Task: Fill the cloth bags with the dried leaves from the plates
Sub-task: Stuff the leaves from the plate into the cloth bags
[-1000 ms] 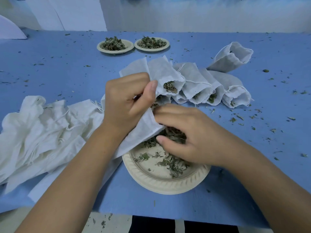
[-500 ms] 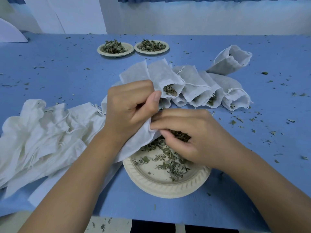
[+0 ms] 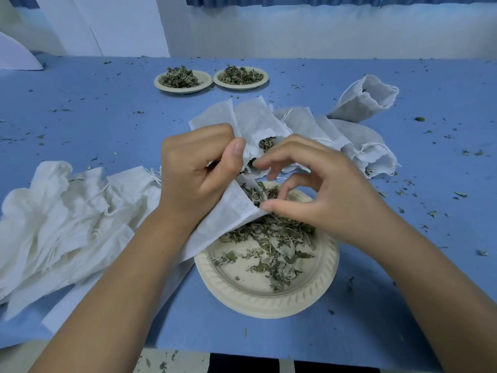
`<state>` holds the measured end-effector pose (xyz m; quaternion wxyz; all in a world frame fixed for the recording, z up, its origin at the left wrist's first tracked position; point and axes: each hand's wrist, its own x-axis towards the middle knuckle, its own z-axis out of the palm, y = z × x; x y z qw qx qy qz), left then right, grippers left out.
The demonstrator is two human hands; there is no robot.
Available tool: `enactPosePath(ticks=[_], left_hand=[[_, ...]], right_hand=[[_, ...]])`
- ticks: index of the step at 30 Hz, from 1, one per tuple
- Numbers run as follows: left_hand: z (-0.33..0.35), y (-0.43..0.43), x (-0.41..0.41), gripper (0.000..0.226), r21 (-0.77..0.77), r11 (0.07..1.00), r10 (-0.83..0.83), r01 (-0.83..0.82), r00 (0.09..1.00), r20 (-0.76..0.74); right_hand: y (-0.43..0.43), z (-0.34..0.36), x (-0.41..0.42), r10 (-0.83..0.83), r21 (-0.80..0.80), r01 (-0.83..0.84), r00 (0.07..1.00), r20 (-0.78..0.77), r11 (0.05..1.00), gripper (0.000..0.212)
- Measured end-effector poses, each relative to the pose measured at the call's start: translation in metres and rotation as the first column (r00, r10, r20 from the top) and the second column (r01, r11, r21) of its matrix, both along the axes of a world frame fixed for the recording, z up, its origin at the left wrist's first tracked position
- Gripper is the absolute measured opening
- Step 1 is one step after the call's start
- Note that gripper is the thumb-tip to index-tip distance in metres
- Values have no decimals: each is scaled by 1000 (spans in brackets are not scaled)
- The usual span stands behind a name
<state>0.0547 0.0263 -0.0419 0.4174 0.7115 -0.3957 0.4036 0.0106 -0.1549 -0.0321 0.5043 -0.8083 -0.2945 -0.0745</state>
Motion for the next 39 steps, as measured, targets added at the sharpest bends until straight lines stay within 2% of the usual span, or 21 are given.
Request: enactPosePath(ticks=[4,6,8,11,13,17,20,22,25,27,31,33,35,37,39], left_hand=[[-1,-1,1,61,18,999,27,-26,1000,-14],[-1,-1,0,62,12,1000,29,-28,1000,-13],[-1,-1,0,62,8,1000,29,-29,1000,-6],[-1,-1,-1,61,11,999,31,-31,999,-8],[-2,-1,-1,60,30,999,28,-27,999,-21],[-2,-3,-1,49,101,995,15,-12,1000,-28],[-1,-4,-2,49,127,992,6,-5,1000,-6],[0,-4,-5,50,92,996,-17,17,1000,0],[3,0,-7,56,-14,998,-62,62,998,-22],[5,1,-6,59,-14,998,-67,67,997,-30],[8,0,-5,55,51,993,-104,106,994,-42],[10,0,-5,58,78,990,-115,117,993,-33],[14,-2,-2,59,109,986,-120,122,992,-26],[19,-4,0,56,143,981,-130,131,991,-15],[23,-3,2,52,144,981,-135,133,991,-1]], right_hand=[[5,-1,-3,-2,110,8,998,-55,994,17],[5,-1,-3,-28,155,36,998,-51,987,15],[5,0,-3,-67,155,77,995,-67,985,18],[5,-4,-2,-56,78,76,972,-230,994,32],[9,-6,-3,-27,75,47,969,-244,996,26],[15,-8,-6,-120,152,121,993,-17,981,15],[16,-6,-9,-103,173,79,986,131,982,8],[19,-7,-14,-64,122,40,979,193,992,2],[21,-8,-18,48,-53,-38,978,202,998,21],[19,-7,-17,107,-166,-67,964,245,984,25],[20,-6,-13,35,-181,66,862,505,981,8],[24,-7,-11,39,-229,124,801,597,966,7],[28,-9,-11,76,-318,134,817,571,939,16],[32,-4,-13,91,-381,100,887,452,919,11],[32,-5,-14,98,-406,77,914,395,911,5]])
